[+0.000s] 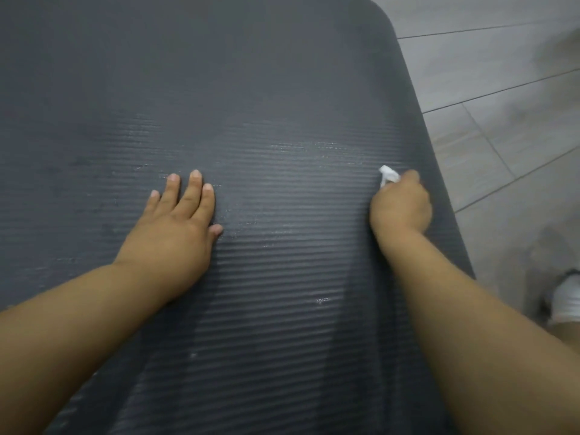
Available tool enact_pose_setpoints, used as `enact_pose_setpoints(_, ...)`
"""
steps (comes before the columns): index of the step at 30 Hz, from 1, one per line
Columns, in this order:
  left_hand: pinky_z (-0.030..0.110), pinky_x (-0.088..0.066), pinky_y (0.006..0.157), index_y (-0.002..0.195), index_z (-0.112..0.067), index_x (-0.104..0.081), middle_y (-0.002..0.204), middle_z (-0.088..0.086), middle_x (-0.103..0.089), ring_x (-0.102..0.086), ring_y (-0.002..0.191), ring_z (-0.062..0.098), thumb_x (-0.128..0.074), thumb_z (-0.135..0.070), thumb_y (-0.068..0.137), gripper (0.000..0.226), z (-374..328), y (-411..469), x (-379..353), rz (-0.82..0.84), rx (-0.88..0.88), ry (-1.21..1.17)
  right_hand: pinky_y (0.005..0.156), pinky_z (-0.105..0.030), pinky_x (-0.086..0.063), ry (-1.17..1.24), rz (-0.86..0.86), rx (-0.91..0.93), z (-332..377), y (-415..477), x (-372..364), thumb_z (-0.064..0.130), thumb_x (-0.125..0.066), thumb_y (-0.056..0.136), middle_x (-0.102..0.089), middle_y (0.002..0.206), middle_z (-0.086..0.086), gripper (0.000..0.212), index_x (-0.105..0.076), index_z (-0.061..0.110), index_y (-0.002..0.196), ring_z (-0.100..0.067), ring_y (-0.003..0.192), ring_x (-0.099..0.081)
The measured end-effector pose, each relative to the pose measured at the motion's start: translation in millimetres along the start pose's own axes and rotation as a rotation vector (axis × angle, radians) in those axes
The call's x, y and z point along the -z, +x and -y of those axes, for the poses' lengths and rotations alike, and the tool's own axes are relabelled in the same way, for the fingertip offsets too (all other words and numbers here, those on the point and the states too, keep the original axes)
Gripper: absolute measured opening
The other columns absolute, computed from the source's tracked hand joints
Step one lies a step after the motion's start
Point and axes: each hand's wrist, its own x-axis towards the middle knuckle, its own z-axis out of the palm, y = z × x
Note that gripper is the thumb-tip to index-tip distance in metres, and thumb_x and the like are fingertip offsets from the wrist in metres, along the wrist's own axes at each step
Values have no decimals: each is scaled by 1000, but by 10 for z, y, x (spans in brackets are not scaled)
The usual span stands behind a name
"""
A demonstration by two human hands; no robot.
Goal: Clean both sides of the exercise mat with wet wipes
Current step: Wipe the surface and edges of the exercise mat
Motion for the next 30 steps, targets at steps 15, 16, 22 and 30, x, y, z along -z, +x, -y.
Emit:
enact_pose_setpoints(15, 38, 1, 117, 149, -14, 11, 156, 5, 20, 15, 144, 27, -12, -41, 100, 61, 56, 3, 43, 42, -23, 22, 85, -40, -42, -22, 29, -31, -374, -125, 172, 29, -41, 97, -57, 118, -27, 34, -48, 0, 113, -41, 109, -53)
enact_pose_setpoints(16, 38, 1, 117, 149, -14, 11, 156, 5, 20, 14, 144, 27, -12, -41, 100, 61, 56, 4, 44, 40, -23, 25, 84, -39, -43, -18, 54, -13, -253, -251, 112, 29, -42, 97, -58, 117, -24, 32, -48, 2, 113, -39, 109, -55)
enact_pose_setpoints(22, 39, -5, 118, 150, -14, 5, 157, 5, 17, 9, 145, 28, -17, -40, 101, 60, 57, -28, 119, 86, -30, 38, 51, -27, -40, 88, 120, 728, 433, -1485, -92, 23, -48, 90, -66, 83, -9, 19, -58, 7, 92, -30, 67, -64)
enact_pose_setpoints(30, 40, -13, 118, 151, -22, 4, 157, 0, 19, 8, 145, 28, -21, -37, 102, 57, 45, -520, 44, 208, -69, 38, 81, -39, -42, 29, 69, -146, -733, -668, 344, 24, -40, 97, -59, 114, -25, 27, -50, 1, 109, -40, 105, -55)
